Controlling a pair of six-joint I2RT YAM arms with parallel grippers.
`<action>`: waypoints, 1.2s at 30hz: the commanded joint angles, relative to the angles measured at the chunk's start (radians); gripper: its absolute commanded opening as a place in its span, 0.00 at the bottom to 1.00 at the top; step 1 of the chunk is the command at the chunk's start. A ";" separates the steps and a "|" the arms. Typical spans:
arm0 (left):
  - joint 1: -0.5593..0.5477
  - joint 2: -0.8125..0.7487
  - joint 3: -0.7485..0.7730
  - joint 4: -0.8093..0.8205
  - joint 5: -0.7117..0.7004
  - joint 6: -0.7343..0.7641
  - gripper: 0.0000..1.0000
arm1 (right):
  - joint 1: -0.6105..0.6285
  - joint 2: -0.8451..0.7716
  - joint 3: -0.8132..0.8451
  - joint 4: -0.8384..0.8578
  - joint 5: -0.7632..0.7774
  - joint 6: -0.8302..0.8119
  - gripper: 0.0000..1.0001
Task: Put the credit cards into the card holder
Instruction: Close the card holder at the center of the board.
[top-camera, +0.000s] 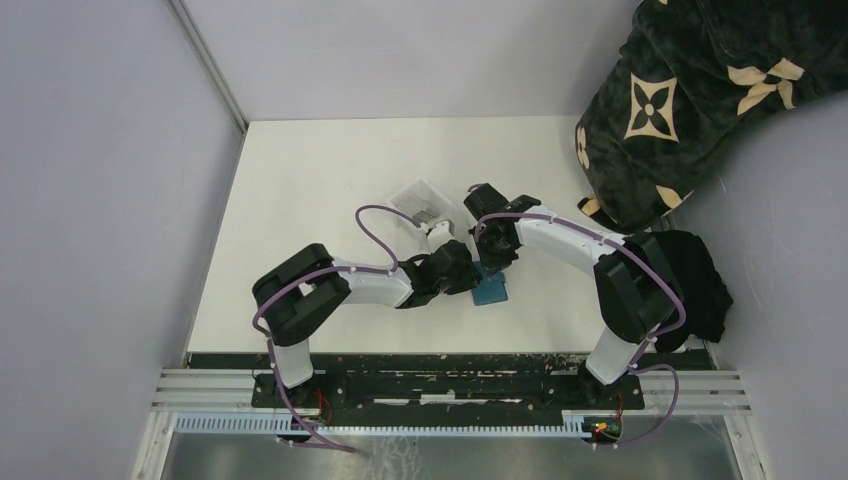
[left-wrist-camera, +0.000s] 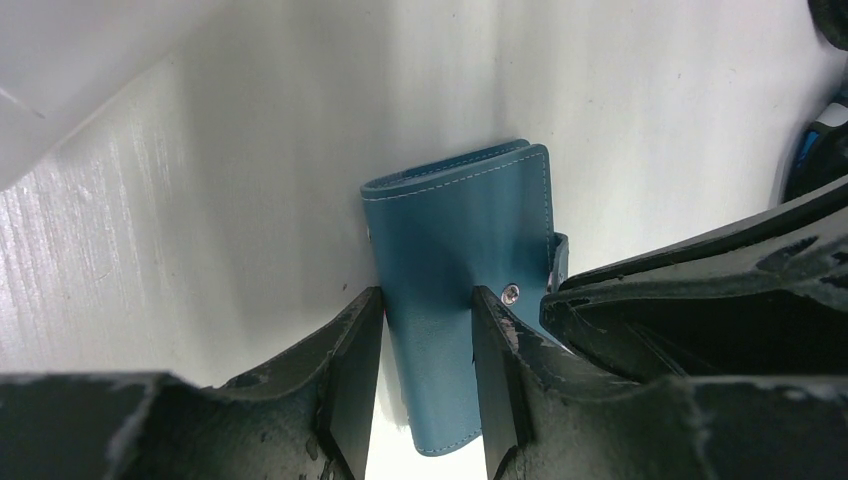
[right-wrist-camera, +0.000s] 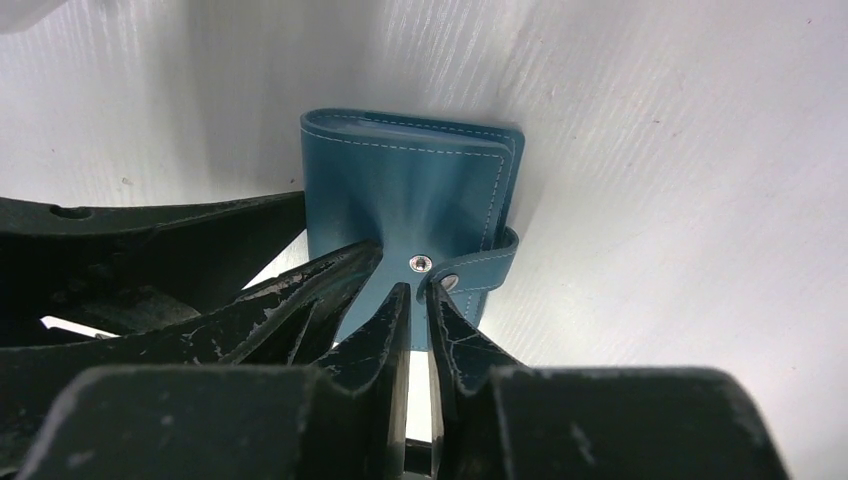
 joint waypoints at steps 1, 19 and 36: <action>-0.004 0.042 0.003 -0.063 0.017 0.020 0.45 | 0.007 -0.002 0.038 0.006 0.029 -0.016 0.17; -0.004 0.036 -0.007 -0.066 0.011 0.011 0.45 | 0.017 -0.005 0.033 -0.026 0.121 -0.016 0.26; -0.005 0.043 -0.013 -0.053 0.016 0.007 0.45 | 0.028 0.010 0.027 -0.046 0.156 -0.006 0.01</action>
